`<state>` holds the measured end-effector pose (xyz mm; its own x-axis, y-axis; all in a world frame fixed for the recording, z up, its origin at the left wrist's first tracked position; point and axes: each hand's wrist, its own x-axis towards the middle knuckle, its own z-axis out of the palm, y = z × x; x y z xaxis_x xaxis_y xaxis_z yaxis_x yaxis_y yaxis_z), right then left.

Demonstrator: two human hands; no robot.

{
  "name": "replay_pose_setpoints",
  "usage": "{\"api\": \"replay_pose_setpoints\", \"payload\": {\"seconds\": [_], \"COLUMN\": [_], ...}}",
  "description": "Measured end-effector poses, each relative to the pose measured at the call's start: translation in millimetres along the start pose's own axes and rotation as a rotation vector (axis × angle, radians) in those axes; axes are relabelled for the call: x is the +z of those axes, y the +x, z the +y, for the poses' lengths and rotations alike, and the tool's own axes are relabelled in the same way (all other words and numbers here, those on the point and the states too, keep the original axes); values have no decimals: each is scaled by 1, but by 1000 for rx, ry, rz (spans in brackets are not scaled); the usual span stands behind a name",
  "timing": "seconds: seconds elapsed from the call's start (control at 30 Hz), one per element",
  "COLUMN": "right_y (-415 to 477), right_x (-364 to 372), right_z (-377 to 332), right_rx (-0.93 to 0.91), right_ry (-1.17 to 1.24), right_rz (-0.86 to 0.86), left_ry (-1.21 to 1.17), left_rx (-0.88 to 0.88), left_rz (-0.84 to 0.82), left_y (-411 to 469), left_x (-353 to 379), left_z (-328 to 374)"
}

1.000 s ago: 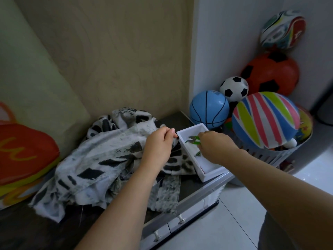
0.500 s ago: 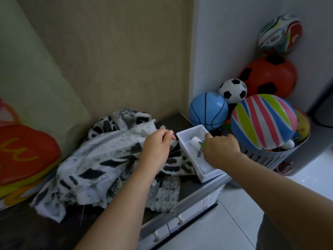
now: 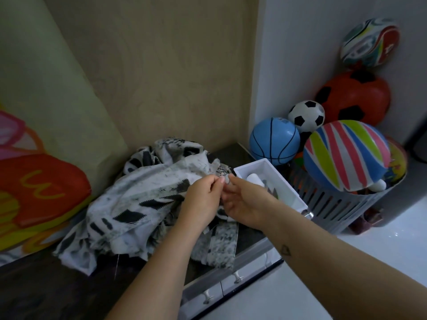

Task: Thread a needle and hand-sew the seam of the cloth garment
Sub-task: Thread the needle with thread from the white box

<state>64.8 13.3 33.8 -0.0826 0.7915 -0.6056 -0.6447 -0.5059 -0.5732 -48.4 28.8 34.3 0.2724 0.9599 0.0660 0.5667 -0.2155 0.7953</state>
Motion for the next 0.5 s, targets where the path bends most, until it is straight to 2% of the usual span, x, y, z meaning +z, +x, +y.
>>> {"api": "replay_pose_setpoints", "payload": {"seconds": [0.07, 0.13, 0.23, 0.37, 0.4, 0.5], "right_y": [4, 4, 1, -4, -5, -9], "right_x": [7, 9, 7, -5, -8, -18], "right_z": [-2, -5, -5, -4, -4, -7], "right_rx": [-54, -90, -139, -219, -238, -260], "right_ry": [137, 164, 89, -37, -84, -221], "right_rz": [124, 231, 261, 267, 253, 220], "left_ry": [19, 37, 99, 253, 292, 457], "left_rx": [-3, -1, -24, -98, -89, 15], "left_rz": [-24, -34, -111, -347, -340, -110], "left_y": [-4, -6, -8, -6, -3, 22], "left_x": [-2, -4, -7, -21, -25, -26], "left_z": [-1, -2, -3, 1, 4, 15]}}
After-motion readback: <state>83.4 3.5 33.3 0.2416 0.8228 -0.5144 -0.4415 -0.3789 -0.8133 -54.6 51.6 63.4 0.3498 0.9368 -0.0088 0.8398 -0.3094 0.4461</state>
